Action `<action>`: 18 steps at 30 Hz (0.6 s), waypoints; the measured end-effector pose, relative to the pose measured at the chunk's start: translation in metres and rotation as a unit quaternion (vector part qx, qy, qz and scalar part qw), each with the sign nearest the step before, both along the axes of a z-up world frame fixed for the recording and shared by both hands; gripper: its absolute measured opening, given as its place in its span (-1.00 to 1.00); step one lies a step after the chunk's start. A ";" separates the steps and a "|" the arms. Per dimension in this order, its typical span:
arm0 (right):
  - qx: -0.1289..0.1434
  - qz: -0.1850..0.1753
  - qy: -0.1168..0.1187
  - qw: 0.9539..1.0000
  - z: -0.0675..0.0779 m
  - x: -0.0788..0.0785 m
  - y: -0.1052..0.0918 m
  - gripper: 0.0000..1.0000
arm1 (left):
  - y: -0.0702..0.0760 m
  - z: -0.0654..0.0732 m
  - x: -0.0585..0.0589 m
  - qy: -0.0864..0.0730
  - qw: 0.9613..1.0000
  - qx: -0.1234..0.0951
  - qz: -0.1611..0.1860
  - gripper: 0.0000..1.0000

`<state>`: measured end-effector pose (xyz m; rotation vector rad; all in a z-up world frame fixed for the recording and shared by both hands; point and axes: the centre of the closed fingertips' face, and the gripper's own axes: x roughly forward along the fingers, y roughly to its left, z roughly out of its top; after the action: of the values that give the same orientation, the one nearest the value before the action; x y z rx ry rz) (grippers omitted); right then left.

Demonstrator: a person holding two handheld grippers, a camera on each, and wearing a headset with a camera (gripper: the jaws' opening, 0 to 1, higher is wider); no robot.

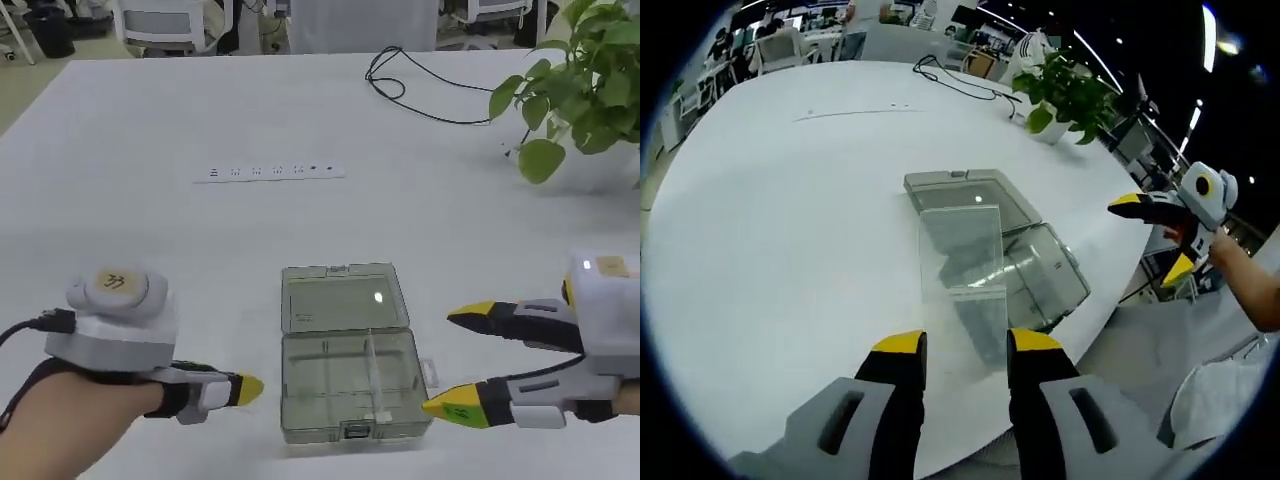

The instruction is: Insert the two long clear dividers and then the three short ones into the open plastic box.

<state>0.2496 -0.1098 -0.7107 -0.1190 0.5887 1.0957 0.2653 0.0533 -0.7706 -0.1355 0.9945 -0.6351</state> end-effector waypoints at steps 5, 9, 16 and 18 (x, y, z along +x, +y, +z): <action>0.017 -0.023 0.015 0.999 0.007 0.007 0.007 0.36 | -0.016 0.013 -0.001 -0.012 0.999 -0.034 -0.001 -0.40; 0.036 -0.046 0.026 0.998 0.016 0.011 0.020 0.22 | -0.027 0.019 -0.001 -0.018 0.998 -0.059 -0.001 -0.40; 0.058 -0.076 0.041 0.995 0.023 0.018 0.035 -0.03 | -0.043 0.028 -0.004 -0.031 0.996 -0.088 -0.008 -0.40; 0.063 -0.086 0.047 0.993 0.023 0.021 0.040 -0.09 | -0.047 0.031 -0.005 -0.032 0.995 -0.098 -0.009 -0.40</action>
<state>0.2706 -0.0694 -0.6878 0.0930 0.6010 0.9721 0.2602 0.0059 -0.7397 -0.2769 0.8711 -0.7494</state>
